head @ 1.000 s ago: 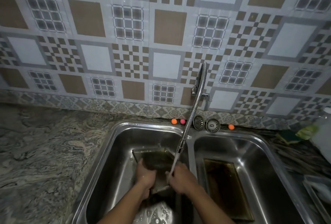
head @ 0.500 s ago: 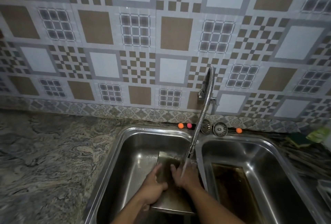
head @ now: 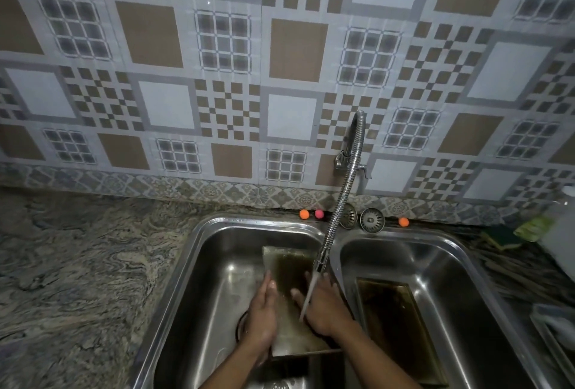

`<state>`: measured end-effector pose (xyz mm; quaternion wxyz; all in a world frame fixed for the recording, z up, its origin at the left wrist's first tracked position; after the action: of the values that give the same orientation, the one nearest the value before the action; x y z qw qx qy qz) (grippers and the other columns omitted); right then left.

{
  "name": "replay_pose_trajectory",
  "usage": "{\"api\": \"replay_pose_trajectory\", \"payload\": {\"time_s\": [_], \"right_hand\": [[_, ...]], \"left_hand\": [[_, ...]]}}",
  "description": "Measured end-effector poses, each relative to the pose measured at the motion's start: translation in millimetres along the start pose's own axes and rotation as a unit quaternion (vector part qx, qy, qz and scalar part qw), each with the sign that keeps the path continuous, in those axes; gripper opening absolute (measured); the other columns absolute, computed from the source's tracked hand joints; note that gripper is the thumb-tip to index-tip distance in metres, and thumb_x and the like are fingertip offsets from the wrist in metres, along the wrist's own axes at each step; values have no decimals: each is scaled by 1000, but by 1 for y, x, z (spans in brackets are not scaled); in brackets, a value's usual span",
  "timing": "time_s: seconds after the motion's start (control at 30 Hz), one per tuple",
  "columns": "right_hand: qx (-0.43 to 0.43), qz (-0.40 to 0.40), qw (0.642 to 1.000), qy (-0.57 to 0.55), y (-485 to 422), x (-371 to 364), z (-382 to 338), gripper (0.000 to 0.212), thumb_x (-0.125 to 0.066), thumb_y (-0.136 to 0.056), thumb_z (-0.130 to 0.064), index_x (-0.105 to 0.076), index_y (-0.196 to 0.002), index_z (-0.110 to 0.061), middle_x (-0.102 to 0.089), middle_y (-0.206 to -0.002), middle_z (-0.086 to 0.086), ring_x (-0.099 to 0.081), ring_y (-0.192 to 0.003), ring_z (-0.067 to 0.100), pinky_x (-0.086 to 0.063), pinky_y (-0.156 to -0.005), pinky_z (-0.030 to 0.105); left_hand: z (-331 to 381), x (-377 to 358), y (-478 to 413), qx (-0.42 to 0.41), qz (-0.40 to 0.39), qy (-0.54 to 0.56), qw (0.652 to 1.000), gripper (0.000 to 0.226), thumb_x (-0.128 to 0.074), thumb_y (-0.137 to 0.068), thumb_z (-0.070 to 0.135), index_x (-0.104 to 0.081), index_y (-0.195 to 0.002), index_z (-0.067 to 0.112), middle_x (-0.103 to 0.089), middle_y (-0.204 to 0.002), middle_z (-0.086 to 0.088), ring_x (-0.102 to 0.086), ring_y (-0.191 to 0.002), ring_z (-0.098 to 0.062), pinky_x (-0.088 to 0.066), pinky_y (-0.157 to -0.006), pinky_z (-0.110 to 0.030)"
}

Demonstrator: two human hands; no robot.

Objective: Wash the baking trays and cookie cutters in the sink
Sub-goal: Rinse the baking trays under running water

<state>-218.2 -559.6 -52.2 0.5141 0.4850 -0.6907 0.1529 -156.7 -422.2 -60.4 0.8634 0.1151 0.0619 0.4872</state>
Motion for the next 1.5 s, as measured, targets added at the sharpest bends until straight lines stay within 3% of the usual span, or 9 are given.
{"api": "replay_pose_trajectory", "payload": {"time_s": [0.1, 0.23, 0.4, 0.57, 0.8, 1.0, 1.1, 1.2, 1.5], "right_hand": [[-42, 46, 998, -1, -10, 8, -11, 60, -26, -99, -52, -24, -152, -24, -10, -163, 6, 0, -150, 27, 4, -117, 55], [143, -38, 989, -9, 4, -1, -53, 60, -34, -103, -27, -7, -156, -25, 6, -157, -17, 11, -149, 13, 11, -117, 41], [253, -71, 960, -99, 27, 1, -40, 30, -52, -92, -21, -67, -116, -28, -47, -134, -33, -39, -132, -2, -34, -109, 21], [93, 52, 993, -48, 32, 3, 1, 22, -53, -88, -40, -64, -82, -22, -59, -91, -11, -56, -85, 3, -51, -79, 31], [-5, 192, 981, -23, 28, 18, 31, 40, -61, -89, -28, -51, -128, -29, -47, -124, -9, -43, -121, 13, -38, -101, 34], [-133, -16, 769, -625, 43, 14, 6, 23, -46, -100, -12, -64, -114, -5, -74, -99, 17, -71, -88, 34, -59, -71, 45], [-76, 67, 847, -522, 51, 5, -4, 22, -51, -98, -9, -70, -105, -16, -77, -90, 3, -72, -93, 24, -58, -79, 32], [2, 121, 935, -332, 57, -1, -12, 29, -54, -93, -16, -65, -101, -41, -72, -90, -17, -66, -90, -5, -52, -79, 14], [125, -46, 953, -272, 62, -29, -21, 56, -59, -76, -40, -58, -131, -31, -48, -137, -12, -44, -127, -6, -34, -110, 17]], "left_hand": [[4, -15, 7, -13, -37, -1, 999, 46, -32, -105, 35, -31, -150, 29, -31, -156, 8, -26, -144, -8, -21, -113, -23], [16, -19, 4, -3, 8, 60, 998, 46, -25, -106, 37, -37, -149, 27, -41, -150, 5, -39, -137, -11, -32, -108, -24], [18, 1, -5, 18, 98, 53, 994, 49, -42, -104, 31, -33, -151, 27, -46, -149, -4, -45, -133, -19, -37, -113, -39], [15, -3, -9, 5, 135, -74, 988, 89, -60, -88, -5, -15, -149, 41, -57, -137, 1, -58, -119, -19, -46, -105, -38], [16, 1, -7, 26, 144, -88, 985, 95, -76, -79, -1, -25, -155, 24, -50, -146, -3, -49, -131, -23, -37, -99, -23], [-5, 29, -23, 61, 94, -161, 981, 110, -84, -51, 66, -30, -145, 47, -52, -143, -3, -54, -126, -22, -46, -106, -42], [-5, 20, -22, 113, 60, -325, 937, 95, -67, -73, 69, -17, -150, 48, -19, -159, -9, -34, -140, -36, -34, -112, -43], [5, -1, -28, 49, -20, -246, 968, 67, -51, -76, 81, -28, -137, 66, -37, -155, 4, -38, -141, -26, -34, -115, -48], [12, 8, -22, 154, 30, 8, 988, 63, -50, -92, -7, -40, -148, 21, -66, -120, -13, -67, -100, -26, -56, -73, -29]]}}
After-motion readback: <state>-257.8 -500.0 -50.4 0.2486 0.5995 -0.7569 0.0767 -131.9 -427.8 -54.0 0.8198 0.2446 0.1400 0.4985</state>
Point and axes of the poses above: each hand's wrist, its own y-axis away from the middle knuckle, its own x-axis out of the back of the hand, z = x × y, the point moved 2 cm from there along -y, towards the middle knuckle
